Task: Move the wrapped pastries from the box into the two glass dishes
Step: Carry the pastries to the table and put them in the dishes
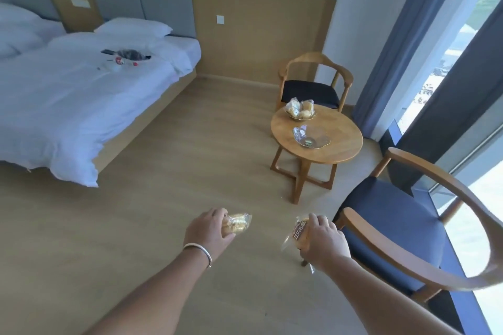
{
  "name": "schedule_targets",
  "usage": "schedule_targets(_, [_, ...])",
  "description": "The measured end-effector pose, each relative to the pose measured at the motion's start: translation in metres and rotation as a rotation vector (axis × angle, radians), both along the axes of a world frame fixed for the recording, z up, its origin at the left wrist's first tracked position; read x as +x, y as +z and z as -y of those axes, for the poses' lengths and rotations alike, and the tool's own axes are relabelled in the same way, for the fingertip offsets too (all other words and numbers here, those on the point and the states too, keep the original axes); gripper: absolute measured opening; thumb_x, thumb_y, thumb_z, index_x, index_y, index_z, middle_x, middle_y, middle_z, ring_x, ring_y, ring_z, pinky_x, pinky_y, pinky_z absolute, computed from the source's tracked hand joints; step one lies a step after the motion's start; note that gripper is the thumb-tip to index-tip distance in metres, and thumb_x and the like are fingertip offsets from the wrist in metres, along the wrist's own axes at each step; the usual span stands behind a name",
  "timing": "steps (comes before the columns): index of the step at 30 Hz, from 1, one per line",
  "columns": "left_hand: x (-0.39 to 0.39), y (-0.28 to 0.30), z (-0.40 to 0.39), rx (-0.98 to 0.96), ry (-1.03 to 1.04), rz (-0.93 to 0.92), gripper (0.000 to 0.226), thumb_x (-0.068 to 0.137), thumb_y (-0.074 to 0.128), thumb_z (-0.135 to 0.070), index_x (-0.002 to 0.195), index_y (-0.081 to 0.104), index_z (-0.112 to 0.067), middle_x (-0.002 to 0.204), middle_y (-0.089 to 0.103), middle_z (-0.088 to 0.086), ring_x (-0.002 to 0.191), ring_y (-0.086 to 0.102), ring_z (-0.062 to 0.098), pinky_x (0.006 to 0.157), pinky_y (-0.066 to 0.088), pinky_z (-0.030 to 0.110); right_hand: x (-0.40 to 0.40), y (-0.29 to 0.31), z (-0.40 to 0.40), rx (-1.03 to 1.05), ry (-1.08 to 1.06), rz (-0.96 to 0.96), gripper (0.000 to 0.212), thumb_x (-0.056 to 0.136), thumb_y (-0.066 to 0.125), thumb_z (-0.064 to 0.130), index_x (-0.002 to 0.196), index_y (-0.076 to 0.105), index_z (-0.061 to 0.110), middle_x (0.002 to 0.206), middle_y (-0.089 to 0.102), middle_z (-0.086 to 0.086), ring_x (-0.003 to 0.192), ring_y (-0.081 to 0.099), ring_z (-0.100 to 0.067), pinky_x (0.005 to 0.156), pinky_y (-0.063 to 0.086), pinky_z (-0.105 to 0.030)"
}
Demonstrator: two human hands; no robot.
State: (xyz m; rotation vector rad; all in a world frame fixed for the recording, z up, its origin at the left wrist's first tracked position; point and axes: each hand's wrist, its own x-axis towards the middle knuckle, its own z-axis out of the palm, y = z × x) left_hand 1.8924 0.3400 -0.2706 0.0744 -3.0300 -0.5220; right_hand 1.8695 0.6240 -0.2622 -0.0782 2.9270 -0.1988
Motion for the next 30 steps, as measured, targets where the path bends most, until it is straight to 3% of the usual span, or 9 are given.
schedule_targets(14, [-0.105,-0.025,0.059,0.06,0.088,0.081,0.047,0.073,0.07,-0.043,0.113,0.053,-0.026,0.111,0.06,-0.011,0.103,0.056,0.016,0.08,0.045,0.03,-0.134,-0.019,0.078,-0.002,0.146,0.036,0.079,0.074,0.069,0.037,0.139,0.028,0.021,0.131,0.045,-0.001,0.122,0.046,-0.023,0.1,0.043,-0.035])
schedule_targets(24, [-0.279,-0.013,0.092,0.021,0.15,0.069,0.047,0.072,0.071,-0.045,0.112,0.053,-0.029,0.109,0.059,-0.015,0.101,0.055,0.013,0.078,0.042,0.027,-0.317,-0.019,0.111,-0.002,0.197,0.045,0.07,0.074,0.069,0.035,0.132,0.031,0.022,0.127,0.045,0.001,0.121,0.046,-0.022,0.098,0.042,-0.035])
schedule_targets(30, [-0.386,-0.002,0.104,0.047,0.167,0.071,0.047,0.072,0.07,-0.043,0.113,0.053,-0.028,0.112,0.059,-0.013,0.103,0.055,0.015,0.081,0.045,0.029,-0.424,-0.012,0.117,0.019,0.193,0.042,0.083,0.075,0.071,0.039,0.141,0.025,0.019,0.136,0.041,-0.001,0.129,0.041,-0.022,0.102,0.04,-0.035])
